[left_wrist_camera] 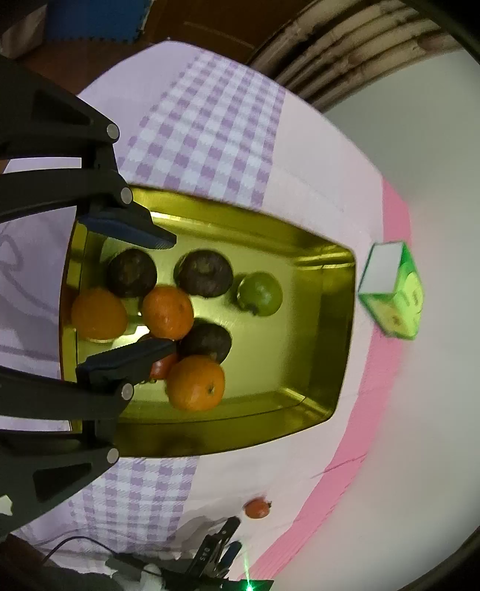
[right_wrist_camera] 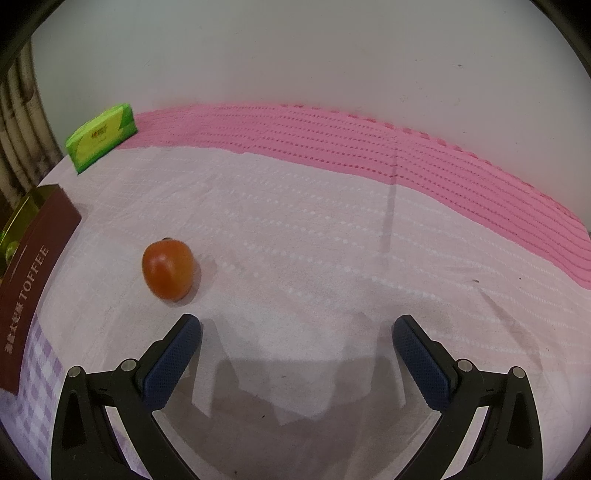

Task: Organize fruits
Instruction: 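Move the right gripper to the red tomato and grasp it, then carry the red tomato into the gold tin tray and release with the right gripper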

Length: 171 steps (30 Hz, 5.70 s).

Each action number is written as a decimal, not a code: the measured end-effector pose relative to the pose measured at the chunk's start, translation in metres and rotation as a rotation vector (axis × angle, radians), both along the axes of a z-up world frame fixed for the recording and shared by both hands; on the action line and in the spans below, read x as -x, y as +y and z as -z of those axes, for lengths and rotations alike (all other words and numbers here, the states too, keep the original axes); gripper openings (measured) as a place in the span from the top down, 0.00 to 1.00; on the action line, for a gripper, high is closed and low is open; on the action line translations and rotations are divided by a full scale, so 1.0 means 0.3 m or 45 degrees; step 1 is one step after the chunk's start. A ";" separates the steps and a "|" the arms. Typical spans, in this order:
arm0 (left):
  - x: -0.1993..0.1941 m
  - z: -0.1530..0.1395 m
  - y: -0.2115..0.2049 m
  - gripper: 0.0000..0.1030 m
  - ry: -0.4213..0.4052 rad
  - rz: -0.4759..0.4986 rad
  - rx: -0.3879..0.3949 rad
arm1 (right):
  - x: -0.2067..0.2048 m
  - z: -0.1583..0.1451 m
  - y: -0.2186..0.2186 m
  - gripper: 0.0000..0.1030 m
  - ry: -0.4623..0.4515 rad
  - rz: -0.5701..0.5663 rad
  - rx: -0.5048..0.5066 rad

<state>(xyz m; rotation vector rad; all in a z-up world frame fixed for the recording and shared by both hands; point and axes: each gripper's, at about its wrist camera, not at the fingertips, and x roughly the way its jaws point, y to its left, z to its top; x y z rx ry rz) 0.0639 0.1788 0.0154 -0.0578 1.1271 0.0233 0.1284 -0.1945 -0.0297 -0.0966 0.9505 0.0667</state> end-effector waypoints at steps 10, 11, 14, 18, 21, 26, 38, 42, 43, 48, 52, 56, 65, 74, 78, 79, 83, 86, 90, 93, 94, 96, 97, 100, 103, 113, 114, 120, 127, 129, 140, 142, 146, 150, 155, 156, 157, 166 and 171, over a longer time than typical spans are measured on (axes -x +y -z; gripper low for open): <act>0.035 -0.042 0.068 0.48 -0.099 -0.082 -0.052 | -0.006 0.001 0.026 0.00 0.021 0.073 0.007; 0.037 -0.041 0.074 0.48 -0.098 -0.088 -0.050 | -0.005 0.001 0.026 0.00 0.022 0.076 0.008; 0.054 -0.045 0.089 0.43 -0.107 -0.094 -0.044 | 0.001 0.000 0.030 0.00 0.027 0.080 0.009; 0.064 -0.043 0.103 0.40 -0.131 -0.107 -0.092 | 0.017 -0.001 0.057 0.00 0.025 0.065 0.013; 0.066 -0.038 0.126 0.39 -0.133 -0.127 -0.082 | 0.034 -0.002 0.090 0.01 0.021 0.041 0.026; 0.060 -0.019 0.157 0.39 -0.122 -0.155 -0.069 | 0.037 -0.007 0.158 0.11 0.026 -0.011 0.027; 0.055 -0.009 0.193 0.38 -0.111 -0.196 -0.049 | -0.044 -0.021 0.254 0.40 0.035 -0.038 0.020; 0.055 -0.006 0.192 0.38 -0.107 -0.189 -0.054 | -0.049 -0.026 0.267 0.48 0.031 -0.045 0.020; 0.055 -0.007 0.191 0.38 -0.108 -0.189 -0.057 | -0.050 -0.027 0.269 0.52 0.030 -0.046 0.020; 0.054 -0.007 0.192 0.38 -0.112 -0.191 -0.045 | -0.045 -0.032 0.280 0.67 0.031 -0.065 0.015; 0.053 -0.008 0.193 0.37 -0.107 -0.189 -0.043 | -0.043 -0.034 0.291 0.68 0.036 -0.070 0.016; 0.053 -0.009 0.192 0.37 -0.106 -0.188 -0.042 | -0.042 -0.035 0.295 0.68 0.041 -0.064 0.010; 0.055 -0.007 0.188 0.37 -0.104 -0.187 -0.041 | 0.008 -0.060 0.328 0.68 0.044 -0.082 -0.017; 0.070 -0.032 0.177 0.27 -0.138 -0.181 -0.040 | 0.104 -0.148 0.454 0.68 0.018 -0.190 -0.072; 0.083 -0.047 0.181 0.27 -0.151 -0.186 -0.030 | 0.150 -0.189 0.539 0.68 0.010 -0.269 -0.099; 0.085 -0.052 0.181 0.27 -0.154 -0.187 -0.029 | 0.161 -0.200 0.563 0.68 0.007 -0.293 -0.105; 0.098 -0.066 0.191 0.24 -0.158 -0.198 -0.026 | 0.195 -0.230 0.653 0.68 0.004 -0.366 -0.133; 0.110 -0.074 0.209 0.24 -0.155 -0.217 -0.030 | 0.223 -0.243 0.716 0.68 0.006 -0.422 -0.148; 0.124 -0.080 0.237 0.23 -0.142 -0.252 -0.026 | 0.236 -0.228 0.781 0.68 0.036 -0.465 -0.163; 0.132 -0.080 0.256 0.23 -0.130 -0.272 -0.026 | 0.241 -0.216 0.823 0.68 0.053 -0.494 -0.168; 0.135 -0.079 0.263 0.23 -0.122 -0.277 -0.024 | 0.243 -0.213 0.834 0.68 0.060 -0.503 -0.173; 0.141 -0.077 0.275 0.23 -0.108 -0.284 -0.018 | 0.244 -0.205 0.851 0.68 0.068 -0.516 -0.178; 0.145 -0.078 0.280 0.23 -0.104 -0.289 -0.019 | 0.242 -0.199 0.861 0.68 0.078 -0.523 -0.180; 0.157 -0.080 0.295 0.23 -0.108 -0.308 -0.013 | 0.239 -0.186 0.885 0.68 0.097 -0.532 -0.189; 0.161 -0.077 0.303 0.23 -0.109 -0.319 -0.001 | 0.238 -0.176 0.909 0.68 0.101 -0.541 -0.181; 0.165 -0.078 0.305 0.23 -0.118 -0.322 -0.017 | 0.244 -0.181 0.926 0.68 0.091 -0.542 -0.178; 0.164 -0.080 0.304 0.23 -0.121 -0.321 -0.018 | 0.248 -0.185 0.927 0.68 0.090 -0.544 -0.185; 0.162 -0.082 0.302 0.23 -0.126 -0.318 -0.016 | 0.293 -0.178 0.945 0.68 0.117 -0.586 -0.194; 0.164 -0.087 0.291 0.23 -0.132 -0.301 -0.015 | 0.303 -0.134 0.937 0.68 0.163 -0.577 -0.160; 0.164 -0.087 0.287 0.23 -0.132 -0.296 -0.017 | 0.307 -0.121 0.939 0.68 0.173 -0.579 -0.142; 0.170 -0.085 0.260 0.23 -0.131 -0.259 -0.023 | 0.301 -0.095 0.967 0.68 0.179 -0.565 -0.072; 0.169 -0.084 0.256 0.23 -0.131 -0.256 -0.024 | 0.300 -0.096 0.966 0.68 0.175 -0.558 -0.072; 0.174 -0.082 0.250 0.23 -0.131 -0.246 -0.026 | 0.301 -0.096 0.967 0.67 0.172 -0.551 -0.069; 0.177 -0.081 0.244 0.23 -0.129 -0.236 -0.025 | 0.301 -0.101 0.962 0.64 0.175 -0.539 -0.081; 0.179 -0.081 0.235 0.23 -0.126 -0.219 -0.027 | 0.309 -0.125 0.955 0.44 0.160 -0.528 -0.105; 0.179 -0.080 0.233 0.23 -0.124 -0.215 -0.027 | 0.315 -0.134 0.955 0.41 0.148 -0.526 -0.102; 0.179 -0.080 0.231 0.23 -0.124 -0.212 -0.028 | 0.320 -0.146 0.954 0.36 0.135 -0.525 -0.101; 0.186 -0.083 0.207 0.23 -0.122 -0.182 -0.036 | 0.359 -0.204 0.908 0.15 0.064 -0.429 -0.030; 0.191 -0.083 0.179 0.23 -0.118 -0.149 -0.052 | 0.376 -0.207 0.865 0.14 0.047 -0.362 0.007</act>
